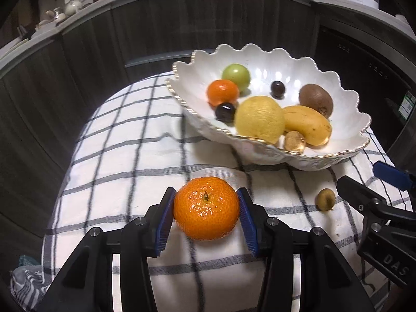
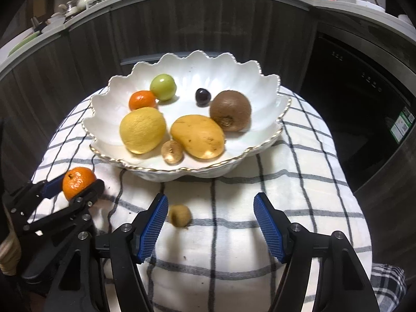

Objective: Organize fruits
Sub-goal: 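Close the right gripper on the small brown longan while the left gripper lifts the mandarin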

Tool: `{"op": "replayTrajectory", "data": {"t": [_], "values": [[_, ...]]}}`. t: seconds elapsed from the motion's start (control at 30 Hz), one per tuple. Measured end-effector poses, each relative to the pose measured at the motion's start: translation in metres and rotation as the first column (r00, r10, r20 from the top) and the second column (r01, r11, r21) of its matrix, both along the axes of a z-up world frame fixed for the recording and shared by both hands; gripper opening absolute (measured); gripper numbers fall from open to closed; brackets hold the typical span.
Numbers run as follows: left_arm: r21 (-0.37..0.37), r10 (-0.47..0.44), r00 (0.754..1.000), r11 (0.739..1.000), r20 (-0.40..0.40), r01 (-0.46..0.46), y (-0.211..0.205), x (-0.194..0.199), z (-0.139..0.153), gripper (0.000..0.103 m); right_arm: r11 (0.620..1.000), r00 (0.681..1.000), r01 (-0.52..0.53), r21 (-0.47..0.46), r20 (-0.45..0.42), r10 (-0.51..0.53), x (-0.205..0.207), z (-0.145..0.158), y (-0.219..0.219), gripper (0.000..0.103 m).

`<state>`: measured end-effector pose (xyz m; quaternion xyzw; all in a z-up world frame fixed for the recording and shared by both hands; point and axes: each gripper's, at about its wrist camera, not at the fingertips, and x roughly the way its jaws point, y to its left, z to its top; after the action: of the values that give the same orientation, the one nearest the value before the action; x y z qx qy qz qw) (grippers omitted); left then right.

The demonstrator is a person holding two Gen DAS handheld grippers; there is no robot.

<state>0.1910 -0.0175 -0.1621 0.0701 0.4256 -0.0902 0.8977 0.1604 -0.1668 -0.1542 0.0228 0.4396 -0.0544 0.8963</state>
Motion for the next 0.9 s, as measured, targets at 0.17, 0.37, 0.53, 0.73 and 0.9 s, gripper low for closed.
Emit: {"op": "replayTrajectory", "data": {"t": [0.17,0.37,0.53,0.73,0.9], "values": [[0.005,0.024,1.000,1.000,0.010,-0.024,0.011,-0.002,0.003,0.047,0.999,0.999,-0.031,0.010,-0.027,0.031,0.004,-0.009,0.006,0.050],[-0.011,0.039,0.999,0.999,0.007,-0.039,0.016,-0.001,0.003,0.047,0.998,0.997,-0.060,0.021,-0.048,0.061,0.008,-0.017,0.014,0.049],[-0.021,0.048,0.999,0.999,0.008,-0.048,0.020,0.002,0.004,0.047,0.997,0.995,-0.068,0.041,-0.064,0.070,0.014,-0.021,0.014,0.042],[-0.032,0.053,0.999,0.998,0.006,-0.052,0.022,0.003,0.004,0.047,0.996,0.993,-0.077,0.045,-0.088,0.081,0.018,-0.029,0.016,0.035],[-0.037,0.053,0.999,0.998,0.004,-0.052,0.023,0.005,0.004,0.047,0.996,0.992,-0.081,0.049,-0.098,0.085,0.018,-0.034,0.016,0.027]]}}
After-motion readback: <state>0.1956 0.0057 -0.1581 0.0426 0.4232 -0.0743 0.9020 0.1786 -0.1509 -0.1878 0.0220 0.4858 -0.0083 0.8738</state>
